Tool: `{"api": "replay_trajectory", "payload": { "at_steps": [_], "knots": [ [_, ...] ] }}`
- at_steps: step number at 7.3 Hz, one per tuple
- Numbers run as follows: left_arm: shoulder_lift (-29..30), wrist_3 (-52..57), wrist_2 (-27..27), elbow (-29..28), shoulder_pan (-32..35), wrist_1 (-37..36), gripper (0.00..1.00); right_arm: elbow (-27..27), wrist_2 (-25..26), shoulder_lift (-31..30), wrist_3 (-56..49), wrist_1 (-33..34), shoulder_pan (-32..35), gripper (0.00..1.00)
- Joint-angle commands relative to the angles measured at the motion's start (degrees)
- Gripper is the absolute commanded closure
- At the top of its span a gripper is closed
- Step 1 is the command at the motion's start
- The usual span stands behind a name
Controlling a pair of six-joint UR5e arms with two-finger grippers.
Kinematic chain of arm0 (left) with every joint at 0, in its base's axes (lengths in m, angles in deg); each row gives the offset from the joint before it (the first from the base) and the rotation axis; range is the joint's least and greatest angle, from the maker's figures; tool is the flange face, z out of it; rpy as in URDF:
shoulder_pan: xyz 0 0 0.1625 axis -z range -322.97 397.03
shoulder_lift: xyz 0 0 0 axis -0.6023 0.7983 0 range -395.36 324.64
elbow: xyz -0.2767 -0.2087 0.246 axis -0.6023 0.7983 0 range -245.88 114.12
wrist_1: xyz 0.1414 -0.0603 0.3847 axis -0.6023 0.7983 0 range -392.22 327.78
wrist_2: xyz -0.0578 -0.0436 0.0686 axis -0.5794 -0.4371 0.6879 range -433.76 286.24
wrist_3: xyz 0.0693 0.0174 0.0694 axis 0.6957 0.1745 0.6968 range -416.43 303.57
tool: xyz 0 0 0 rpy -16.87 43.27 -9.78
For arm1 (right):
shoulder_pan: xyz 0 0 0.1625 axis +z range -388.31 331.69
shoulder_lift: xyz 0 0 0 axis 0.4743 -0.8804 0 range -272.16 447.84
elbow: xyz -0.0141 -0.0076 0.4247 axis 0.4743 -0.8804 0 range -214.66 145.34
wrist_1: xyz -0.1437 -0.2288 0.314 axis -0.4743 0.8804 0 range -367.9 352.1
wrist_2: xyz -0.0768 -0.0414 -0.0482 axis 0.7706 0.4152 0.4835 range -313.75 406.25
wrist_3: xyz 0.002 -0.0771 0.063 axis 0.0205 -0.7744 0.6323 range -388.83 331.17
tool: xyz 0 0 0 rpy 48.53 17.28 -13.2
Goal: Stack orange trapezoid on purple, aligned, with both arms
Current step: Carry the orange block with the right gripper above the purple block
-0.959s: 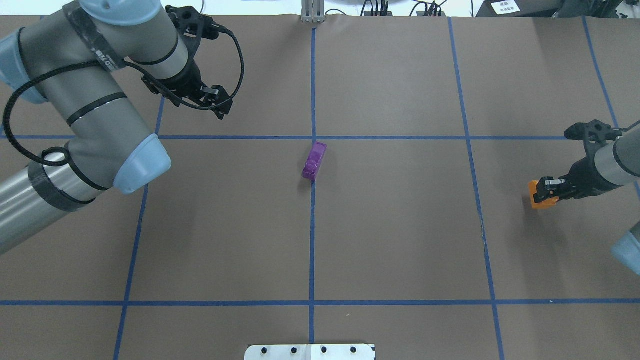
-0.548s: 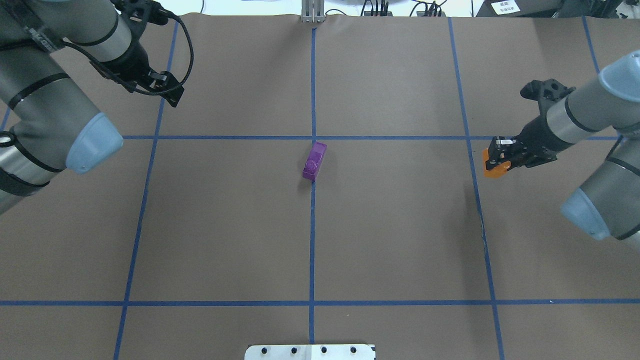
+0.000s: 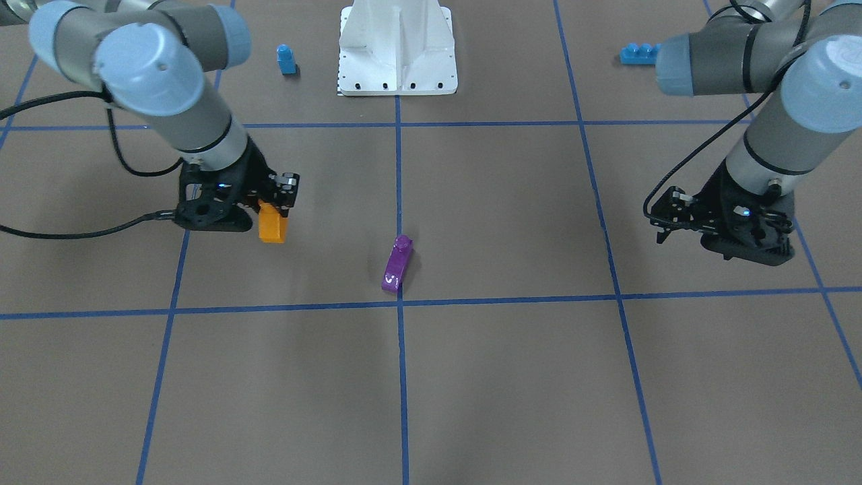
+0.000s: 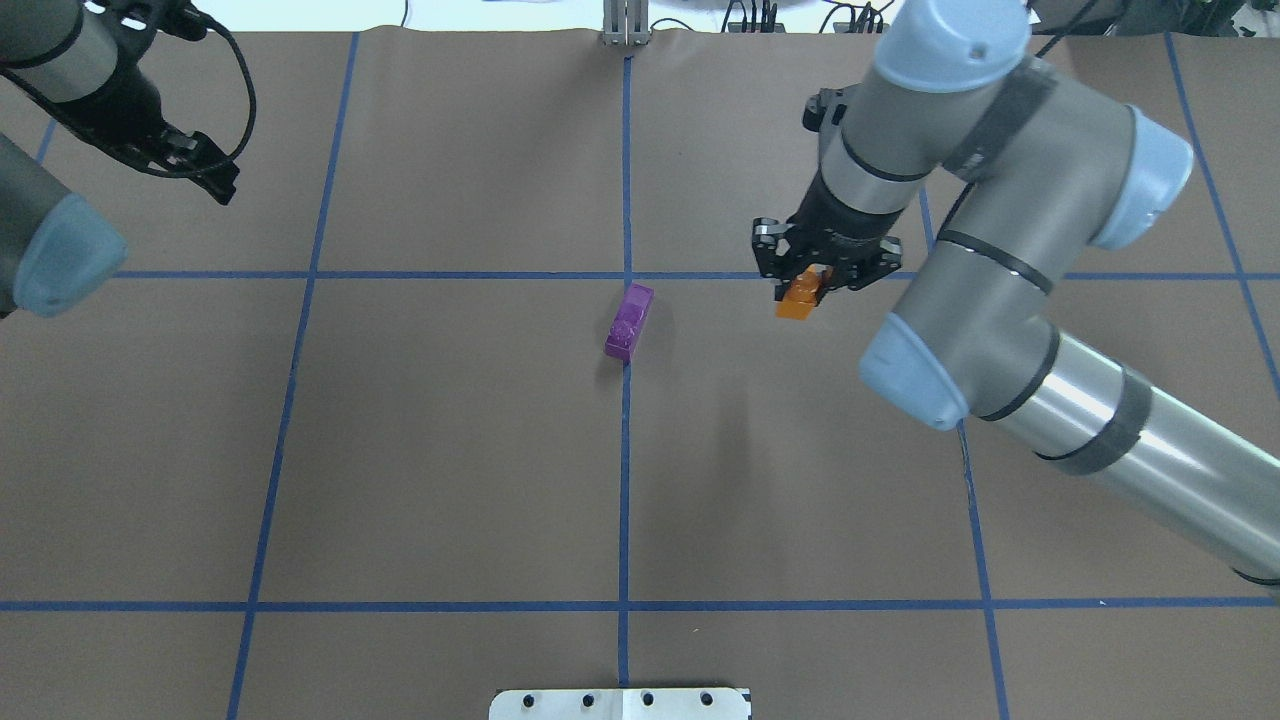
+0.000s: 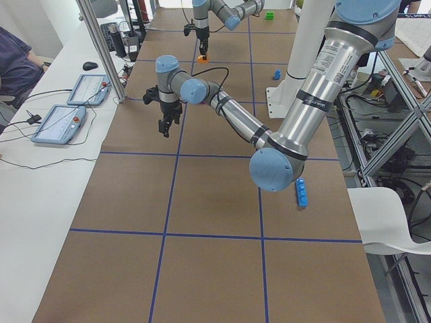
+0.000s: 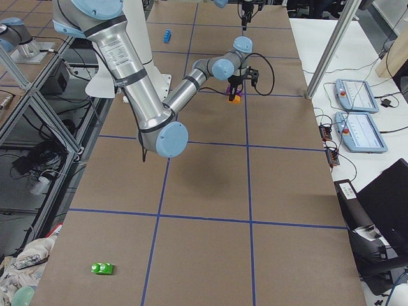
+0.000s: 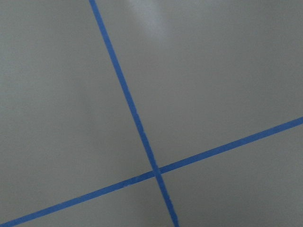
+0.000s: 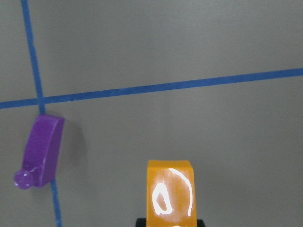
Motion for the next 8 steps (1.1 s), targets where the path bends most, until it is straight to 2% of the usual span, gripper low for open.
{"api": "replay_trajectory", "payload": {
  "at_steps": [1,3,6,8],
  "knots": [
    [-4.1,5.5,-1.7,-0.1,3.9,0.4,0.0,-7.4,5.5,11.0,11.7,2.6,-5.9,1.0],
    [-5.0,6.4,-1.7,-0.5,4.1,0.6,0.0,-18.1,7.0,18.3,18.1,2.4,-7.4,1.0],
    [-5.1,6.5,-1.6,-1.0,3.9,0.7,0.0,-23.7,7.0,18.6,25.1,-6.0,-7.7,1.0],
    [-5.1,6.4,-1.6,-1.1,3.8,0.8,0.0,-24.8,7.0,18.3,24.7,-6.3,-8.1,1.0]
  ]
}}
